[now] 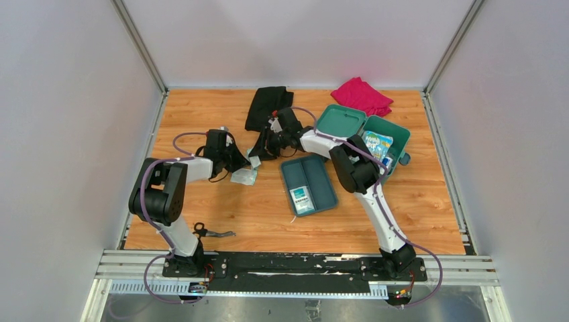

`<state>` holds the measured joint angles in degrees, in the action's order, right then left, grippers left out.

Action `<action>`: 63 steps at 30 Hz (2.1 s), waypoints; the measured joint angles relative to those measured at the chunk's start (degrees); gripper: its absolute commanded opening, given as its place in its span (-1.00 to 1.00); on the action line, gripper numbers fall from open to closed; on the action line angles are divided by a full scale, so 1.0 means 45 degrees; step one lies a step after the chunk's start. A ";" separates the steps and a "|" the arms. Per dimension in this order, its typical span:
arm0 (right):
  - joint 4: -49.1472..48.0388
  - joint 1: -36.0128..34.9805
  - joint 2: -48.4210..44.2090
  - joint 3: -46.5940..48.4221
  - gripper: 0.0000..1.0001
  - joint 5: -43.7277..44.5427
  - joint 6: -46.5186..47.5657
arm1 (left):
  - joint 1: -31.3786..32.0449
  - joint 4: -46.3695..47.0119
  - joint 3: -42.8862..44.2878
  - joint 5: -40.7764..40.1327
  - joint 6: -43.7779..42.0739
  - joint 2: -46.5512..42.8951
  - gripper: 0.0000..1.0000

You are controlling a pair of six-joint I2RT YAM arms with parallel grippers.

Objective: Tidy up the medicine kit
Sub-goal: Pick up the medical item at the center of the board.

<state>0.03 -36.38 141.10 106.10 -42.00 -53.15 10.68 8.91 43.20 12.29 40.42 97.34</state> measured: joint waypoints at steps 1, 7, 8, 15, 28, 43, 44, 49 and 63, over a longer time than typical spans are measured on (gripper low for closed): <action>-0.0005 -0.0010 0.0019 0.0024 -0.09 -0.0010 0.0000 | 0.0000 0.0000 0.0010 0.0005 0.0000 0.0005 -0.95; -0.0010 -0.0078 0.0039 0.0053 -0.03 -0.0092 0.0005 | 0.0000 0.0005 0.0029 0.0034 0.0000 0.0024 -0.98; -0.0010 -0.0083 0.0039 0.0053 -0.03 -0.0097 0.0010 | 0.0000 0.0005 0.0034 0.0039 0.0000 0.0024 -0.98; 0.0578 -0.0141 0.0005 0.0209 -0.23 0.0233 0.0602 | 0.0000 0.0000 0.0044 0.0053 0.0000 0.0029 -1.00; 0.2633 -0.0170 -0.0466 0.0452 -0.68 0.1778 0.2103 | 0.0000 -0.0151 0.0131 0.0063 -0.0010 0.0034 -1.00; 0.3293 -0.0165 -0.1452 0.0087 -0.92 0.2409 0.3007 | 0.0000 -0.3769 0.0656 -0.0233 -0.0364 -0.2958 -0.79; 0.3313 -0.0165 -0.1787 -0.0078 -0.93 0.2448 0.3079 | 0.0000 -0.4002 0.0782 -0.0282 -0.0384 -0.3473 -0.77; 0.3269 -0.0165 -0.4090 -0.1375 -0.94 0.2754 0.3570 | 0.0000 -0.5085 0.1146 -0.0481 -0.0636 -0.5683 -0.60; 0.4376 -0.0049 -0.7553 -0.5668 -0.97 0.5047 0.5265 | 0.0000 -0.9394 0.1792 -0.2064 -0.2715 -0.9224 0.14</action>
<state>19.73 -36.60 107.11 80.60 -19.29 -29.45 10.68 -33.36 51.27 3.01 28.21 55.83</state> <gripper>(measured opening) 0.061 0.546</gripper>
